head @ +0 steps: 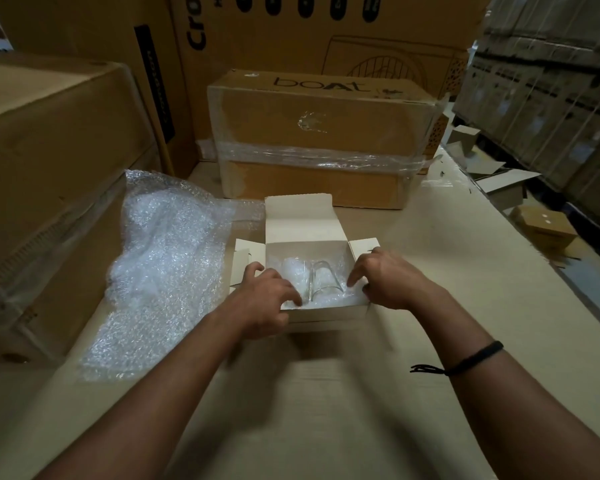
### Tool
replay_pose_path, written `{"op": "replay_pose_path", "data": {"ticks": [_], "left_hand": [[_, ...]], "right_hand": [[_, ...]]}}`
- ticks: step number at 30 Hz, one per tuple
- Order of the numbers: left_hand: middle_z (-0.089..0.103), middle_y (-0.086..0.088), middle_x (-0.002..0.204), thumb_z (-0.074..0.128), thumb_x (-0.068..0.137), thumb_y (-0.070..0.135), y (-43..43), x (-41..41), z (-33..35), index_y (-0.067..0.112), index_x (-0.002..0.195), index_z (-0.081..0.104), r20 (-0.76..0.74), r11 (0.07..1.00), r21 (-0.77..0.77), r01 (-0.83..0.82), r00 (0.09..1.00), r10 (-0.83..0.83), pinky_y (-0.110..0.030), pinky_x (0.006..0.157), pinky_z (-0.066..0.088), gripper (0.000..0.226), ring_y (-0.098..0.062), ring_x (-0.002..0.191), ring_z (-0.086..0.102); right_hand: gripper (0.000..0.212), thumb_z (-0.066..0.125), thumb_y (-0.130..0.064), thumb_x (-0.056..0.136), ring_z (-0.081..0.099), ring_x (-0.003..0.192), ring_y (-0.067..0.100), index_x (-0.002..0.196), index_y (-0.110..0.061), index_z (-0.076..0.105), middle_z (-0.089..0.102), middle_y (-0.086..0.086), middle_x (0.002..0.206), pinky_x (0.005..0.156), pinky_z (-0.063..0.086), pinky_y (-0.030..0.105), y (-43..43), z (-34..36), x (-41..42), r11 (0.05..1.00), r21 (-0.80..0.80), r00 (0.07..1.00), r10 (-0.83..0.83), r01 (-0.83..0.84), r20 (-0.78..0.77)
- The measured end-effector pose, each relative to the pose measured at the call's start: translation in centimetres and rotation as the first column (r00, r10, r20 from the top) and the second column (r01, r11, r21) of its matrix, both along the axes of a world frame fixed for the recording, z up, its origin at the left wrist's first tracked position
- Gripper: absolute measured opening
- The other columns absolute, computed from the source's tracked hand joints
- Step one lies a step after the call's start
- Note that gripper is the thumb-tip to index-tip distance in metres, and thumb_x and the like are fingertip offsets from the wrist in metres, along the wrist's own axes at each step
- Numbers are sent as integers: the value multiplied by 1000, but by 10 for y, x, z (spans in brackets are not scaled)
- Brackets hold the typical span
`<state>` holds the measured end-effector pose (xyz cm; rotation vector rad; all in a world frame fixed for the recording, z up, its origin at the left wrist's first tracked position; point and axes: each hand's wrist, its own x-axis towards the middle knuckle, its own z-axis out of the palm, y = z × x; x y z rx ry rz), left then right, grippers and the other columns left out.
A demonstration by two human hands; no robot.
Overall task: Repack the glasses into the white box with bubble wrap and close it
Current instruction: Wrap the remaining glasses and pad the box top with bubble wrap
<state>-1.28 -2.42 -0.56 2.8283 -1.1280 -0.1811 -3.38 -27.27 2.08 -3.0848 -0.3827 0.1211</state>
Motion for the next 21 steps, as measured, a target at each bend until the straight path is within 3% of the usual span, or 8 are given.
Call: {"op": "replay_pose_path", "data": {"ticks": [3, 8, 11, 14, 18, 21], "left_hand": [[58, 9, 132, 55, 81, 17, -10, -3, 4, 30, 131, 55, -87, 996, -84, 6, 996, -14, -35, 110, 13, 51, -12, 120, 47], [63, 0, 124, 51, 78, 17, -20, -4, 1, 33, 134, 52, -245, 999, 40, -28, 969, 37, -34, 105, 26, 58, -21, 116, 47], [63, 5, 123, 52, 77, 19, -9, 1, 5, 37, 128, 57, -214, 995, -57, -84, 974, 70, -34, 102, 32, 55, -21, 120, 45], [64, 8, 124, 53, 78, 28, 5, 8, 5, 34, 119, 63, -41, 994, 50, -95, 994, 97, -41, 114, 12, 43, -11, 126, 44], [55, -6, 136, 51, 81, 34, 0, -3, 4, 27, 114, 66, 32, 943, 322, -79, 997, 73, -51, 115, -10, 37, -13, 143, 25], [52, -9, 140, 50, 82, 33, -5, -5, 7, 27, 115, 65, 8, 937, 340, -78, 997, 80, -53, 113, -13, 37, -17, 143, 25]], "right_hand": [[58, 52, 10, 73, 55, 107, 15, 114, -26, 70, 66, -6, 118, 86, 45, 25, 8, 11, -10, 988, 149, 999, -32, 30, 15], [62, 44, 1, 76, 58, 115, 22, 121, -36, 63, 63, -5, 128, 97, 49, 38, 22, -9, -18, 1000, -9, 979, -30, 29, -200], [61, 45, 2, 75, 55, 119, 17, 121, -33, 63, 63, -8, 129, 99, 40, 34, 15, -5, -21, 1000, -25, 997, -2, 0, -74], [53, 51, -1, 80, 49, 124, 13, 121, -33, 63, 63, -9, 127, 104, 29, 38, 8, 0, -19, 994, -106, 997, 12, -4, 74], [47, 50, -9, 86, 34, 135, 17, 124, -36, 61, 61, -4, 129, 113, 10, 48, 11, -6, -15, 966, -257, 998, -24, 10, -54], [48, 47, -12, 88, 29, 136, 21, 127, -37, 58, 60, 1, 130, 114, 5, 50, 18, -11, -14, 944, -329, 992, -30, -11, -121]]}}
